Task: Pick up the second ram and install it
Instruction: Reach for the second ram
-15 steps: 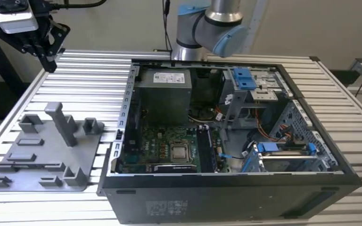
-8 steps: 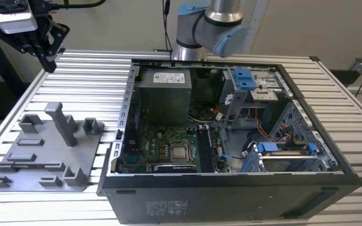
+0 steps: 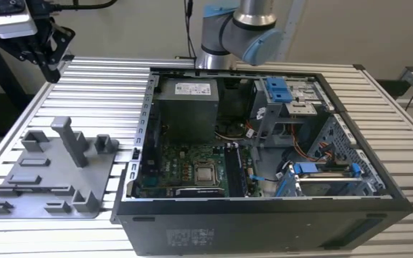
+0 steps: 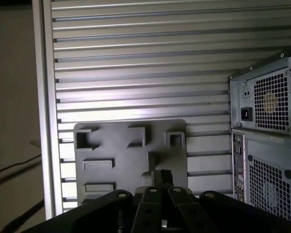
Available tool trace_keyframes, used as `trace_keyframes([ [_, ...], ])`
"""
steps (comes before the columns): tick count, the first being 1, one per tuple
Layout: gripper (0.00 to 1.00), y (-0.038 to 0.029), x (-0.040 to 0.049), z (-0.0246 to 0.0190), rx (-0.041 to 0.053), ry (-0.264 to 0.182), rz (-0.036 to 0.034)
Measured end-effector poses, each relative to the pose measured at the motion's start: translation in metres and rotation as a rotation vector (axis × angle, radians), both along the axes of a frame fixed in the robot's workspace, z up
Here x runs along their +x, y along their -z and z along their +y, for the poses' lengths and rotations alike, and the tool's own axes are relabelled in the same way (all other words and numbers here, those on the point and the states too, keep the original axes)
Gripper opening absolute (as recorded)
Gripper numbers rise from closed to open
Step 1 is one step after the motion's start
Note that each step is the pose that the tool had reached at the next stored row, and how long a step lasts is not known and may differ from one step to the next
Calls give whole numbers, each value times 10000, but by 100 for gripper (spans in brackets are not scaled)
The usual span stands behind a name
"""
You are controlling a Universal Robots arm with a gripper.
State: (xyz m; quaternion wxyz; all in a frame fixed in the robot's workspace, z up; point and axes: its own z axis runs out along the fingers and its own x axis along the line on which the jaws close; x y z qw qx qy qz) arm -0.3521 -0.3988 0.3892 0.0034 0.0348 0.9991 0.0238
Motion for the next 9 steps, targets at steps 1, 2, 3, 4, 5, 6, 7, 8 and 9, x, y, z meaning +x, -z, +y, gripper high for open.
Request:
trace_keyframes([
  [1, 11, 1, -10, 0, 0, 0, 0],
  [2, 11, 1, -20, 0, 0, 0, 1],
  [3, 11, 3, -30, 0, 0, 0, 1],
  [4, 11, 4, -40, 0, 0, -1, 2],
  [5, 11, 5, -50, 0, 0, 0, 3],
  [6, 11, 6, -60, 0, 0, 0, 4],
  [7, 11, 7, -69, 0, 0, 0, 5],
  [8, 11, 8, -78, 0, 0, -1, 6],
  [9, 11, 9, -88, 0, 0, 0, 7],
])
